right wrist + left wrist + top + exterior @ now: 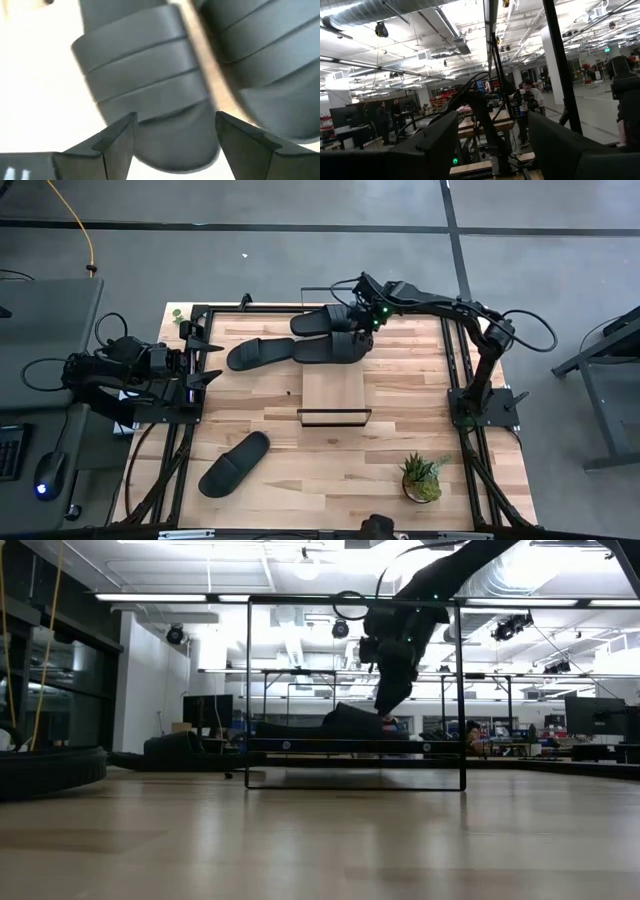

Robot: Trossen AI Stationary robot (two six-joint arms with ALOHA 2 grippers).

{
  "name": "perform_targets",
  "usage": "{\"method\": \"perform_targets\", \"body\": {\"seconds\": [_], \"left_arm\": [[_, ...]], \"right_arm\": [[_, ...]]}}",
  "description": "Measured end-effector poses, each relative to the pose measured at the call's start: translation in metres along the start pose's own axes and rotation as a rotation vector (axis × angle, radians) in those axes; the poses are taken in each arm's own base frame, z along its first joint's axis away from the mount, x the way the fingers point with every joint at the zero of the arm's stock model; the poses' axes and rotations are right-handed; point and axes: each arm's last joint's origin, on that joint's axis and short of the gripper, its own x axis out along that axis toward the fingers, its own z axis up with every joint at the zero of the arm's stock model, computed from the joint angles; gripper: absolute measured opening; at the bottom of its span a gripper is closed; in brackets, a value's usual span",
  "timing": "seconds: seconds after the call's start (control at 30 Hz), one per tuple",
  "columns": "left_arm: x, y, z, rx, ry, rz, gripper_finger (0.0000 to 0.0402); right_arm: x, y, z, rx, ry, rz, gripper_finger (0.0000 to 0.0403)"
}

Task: Pick and place slides into the shelf
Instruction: Put the black slide on the shelf

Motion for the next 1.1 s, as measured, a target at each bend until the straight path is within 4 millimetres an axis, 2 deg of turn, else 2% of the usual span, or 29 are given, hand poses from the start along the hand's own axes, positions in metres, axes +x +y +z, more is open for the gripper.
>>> {"method": "perform_targets", "body": {"seconds": [0.2,0.53,0.77,1.0,1.1], "left_arm": [[0.0,0.0,0.0,0.0,0.001,0.002,0.0223],[0.0,0.0,0.0,-0.001,0.001,0.003,0.0223],[0.0,0.0,0.0,-0.001,0.001,0.003,0.0223],[0.0,0.0,0.0,-0.001,0.002,0.002,0.0223],[0.0,0.0,0.0,-0.001,0.003,0.002,0.0223]], "right_arm": [[0.004,0.021,0.007,-0.045,-0.018,0.118,0.0257],[0.016,0.06,0.02,-0.175,-0.026,0.036,0.0257],[0.019,0.071,0.022,-0.212,0.012,-0.118,0.0257],[0.02,0.077,0.022,-0.197,-0.017,0.023,0.0257],[0.021,0.079,0.022,-0.201,-0.014,0.017,0.0257]]}}
